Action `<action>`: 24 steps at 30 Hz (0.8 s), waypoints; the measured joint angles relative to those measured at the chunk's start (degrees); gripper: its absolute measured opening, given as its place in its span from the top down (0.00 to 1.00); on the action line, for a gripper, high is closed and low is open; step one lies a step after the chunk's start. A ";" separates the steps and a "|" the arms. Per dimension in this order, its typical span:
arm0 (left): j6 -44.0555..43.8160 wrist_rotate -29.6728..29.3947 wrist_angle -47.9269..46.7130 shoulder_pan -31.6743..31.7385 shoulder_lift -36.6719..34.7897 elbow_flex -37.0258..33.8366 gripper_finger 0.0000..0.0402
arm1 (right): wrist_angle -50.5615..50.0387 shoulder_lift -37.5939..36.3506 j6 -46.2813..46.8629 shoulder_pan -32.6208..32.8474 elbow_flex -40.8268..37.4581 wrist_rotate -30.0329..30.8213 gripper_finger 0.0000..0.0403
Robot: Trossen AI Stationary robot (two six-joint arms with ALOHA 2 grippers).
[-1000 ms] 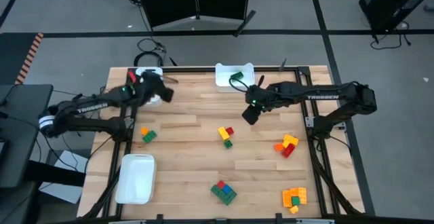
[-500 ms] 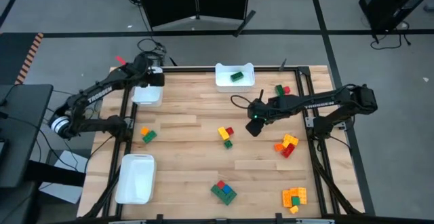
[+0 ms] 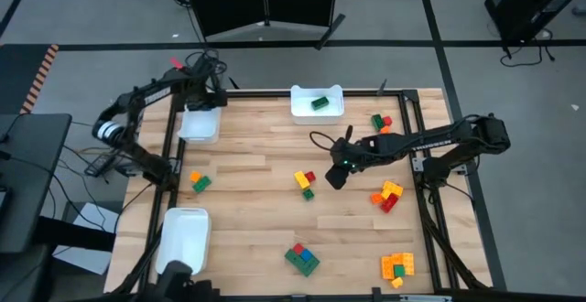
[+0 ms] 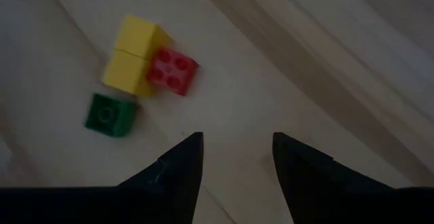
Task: Sort blocks by size
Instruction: Put the blue block into the top left white bin, then put the orange 4 stud game piece into the bottom white bin
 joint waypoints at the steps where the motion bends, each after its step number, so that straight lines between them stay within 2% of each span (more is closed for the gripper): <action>1: -0.07 1.24 -0.10 0.33 1.15 0.76 0.63 | 0.69 0.00 -0.02 0.11 0.00 0.00 0.53; 4: -1.16 3.67 -1.58 1.49 4.45 2.24 0.63 | 2.67 0.00 -0.13 0.45 0.00 -0.02 0.53; 14: -1.62 3.94 -1.12 2.54 8.20 2.83 0.62 | 3.76 0.00 -1.72 1.23 0.02 -0.02 0.53; 24: -1.65 3.53 -0.79 2.53 8.21 2.83 0.48 | 3.73 0.00 -2.94 1.18 0.02 -0.02 0.53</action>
